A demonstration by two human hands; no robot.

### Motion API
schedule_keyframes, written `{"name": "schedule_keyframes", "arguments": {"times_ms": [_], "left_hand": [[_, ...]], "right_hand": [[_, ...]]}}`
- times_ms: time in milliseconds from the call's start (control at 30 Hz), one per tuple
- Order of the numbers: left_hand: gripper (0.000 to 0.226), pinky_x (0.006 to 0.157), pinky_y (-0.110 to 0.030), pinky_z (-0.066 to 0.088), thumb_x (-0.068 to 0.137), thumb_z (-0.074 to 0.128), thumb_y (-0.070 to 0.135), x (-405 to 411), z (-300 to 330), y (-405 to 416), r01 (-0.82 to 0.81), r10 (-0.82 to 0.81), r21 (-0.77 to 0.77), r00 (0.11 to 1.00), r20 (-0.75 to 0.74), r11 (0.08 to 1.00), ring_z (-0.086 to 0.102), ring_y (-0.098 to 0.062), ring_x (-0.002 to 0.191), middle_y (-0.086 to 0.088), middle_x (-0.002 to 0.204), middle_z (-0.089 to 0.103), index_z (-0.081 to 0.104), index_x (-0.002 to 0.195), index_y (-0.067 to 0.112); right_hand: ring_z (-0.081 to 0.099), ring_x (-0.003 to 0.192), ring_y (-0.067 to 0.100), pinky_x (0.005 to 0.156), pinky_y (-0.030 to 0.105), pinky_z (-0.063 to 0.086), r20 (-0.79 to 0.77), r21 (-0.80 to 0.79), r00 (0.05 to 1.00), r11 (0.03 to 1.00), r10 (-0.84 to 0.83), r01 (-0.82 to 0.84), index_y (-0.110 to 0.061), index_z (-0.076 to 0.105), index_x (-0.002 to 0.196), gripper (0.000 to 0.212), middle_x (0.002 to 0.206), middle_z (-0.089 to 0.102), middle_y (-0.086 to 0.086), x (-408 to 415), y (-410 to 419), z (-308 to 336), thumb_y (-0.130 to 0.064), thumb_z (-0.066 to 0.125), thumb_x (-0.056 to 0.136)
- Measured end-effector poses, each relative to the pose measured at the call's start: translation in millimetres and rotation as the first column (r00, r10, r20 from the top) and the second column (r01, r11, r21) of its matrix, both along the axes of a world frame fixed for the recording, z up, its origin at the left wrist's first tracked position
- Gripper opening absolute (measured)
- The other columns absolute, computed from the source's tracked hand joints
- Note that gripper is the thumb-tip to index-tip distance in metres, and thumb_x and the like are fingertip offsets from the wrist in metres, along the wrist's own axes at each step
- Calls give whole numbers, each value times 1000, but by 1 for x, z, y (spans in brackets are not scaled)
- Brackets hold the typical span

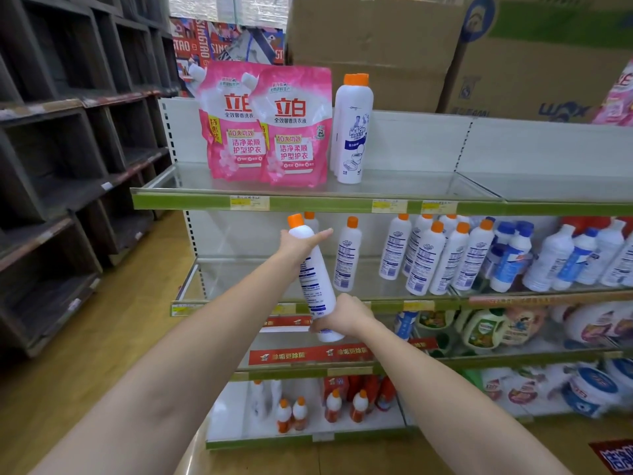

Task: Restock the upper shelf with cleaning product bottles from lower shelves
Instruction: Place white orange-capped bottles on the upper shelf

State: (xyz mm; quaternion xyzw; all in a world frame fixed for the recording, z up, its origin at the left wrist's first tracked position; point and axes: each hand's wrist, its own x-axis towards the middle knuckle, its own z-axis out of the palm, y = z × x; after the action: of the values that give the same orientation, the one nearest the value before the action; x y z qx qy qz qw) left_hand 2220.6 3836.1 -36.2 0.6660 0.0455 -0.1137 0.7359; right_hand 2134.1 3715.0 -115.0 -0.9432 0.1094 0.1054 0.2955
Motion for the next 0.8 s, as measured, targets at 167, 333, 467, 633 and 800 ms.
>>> {"name": "schedule_keyframes", "arguments": {"times_ms": [167,333,467,633,800], "left_hand": [[55,79,-43,55,72,75,7,5,20,-13,-19,3,85,983,183,996,62,-30,85,-15,107,56,41,114,13],[44,72,-41,50,68,71,3,12,60,-25,132,-150,75,919,365,988,56,-26,81,-15,96,55,45,100,17],[38,78,-46,57,75,73,5,21,97,-32,198,-169,-27,895,412,980,69,-34,94,-19,109,67,52,103,19],[21,84,-54,58,86,74,19,34,146,-57,223,-143,-109,860,490,969,71,-30,92,-9,95,72,61,103,16],[53,86,-56,58,77,80,42,56,195,-81,177,-133,-17,795,591,984,72,-36,97,-21,108,71,65,110,4]], "right_hand": [[66,75,17,67,34,57,110,-4,994,1000,-7,7,-26,64,91,44,83,69,-4,8,11,10,-55,82,64],[66,95,19,88,41,57,224,300,973,954,-59,-12,-23,61,113,52,101,69,-3,24,-2,40,-35,86,70],[63,92,13,88,36,55,347,442,936,891,-58,-109,-27,54,106,46,98,66,-5,33,-24,78,-20,86,74],[59,91,12,66,21,43,462,465,870,882,-175,-70,-17,48,120,59,105,61,-4,56,-42,118,-24,85,75],[59,96,14,74,28,46,581,508,762,859,-286,-64,-19,45,117,55,106,60,-7,85,-55,149,-28,81,78]]}}
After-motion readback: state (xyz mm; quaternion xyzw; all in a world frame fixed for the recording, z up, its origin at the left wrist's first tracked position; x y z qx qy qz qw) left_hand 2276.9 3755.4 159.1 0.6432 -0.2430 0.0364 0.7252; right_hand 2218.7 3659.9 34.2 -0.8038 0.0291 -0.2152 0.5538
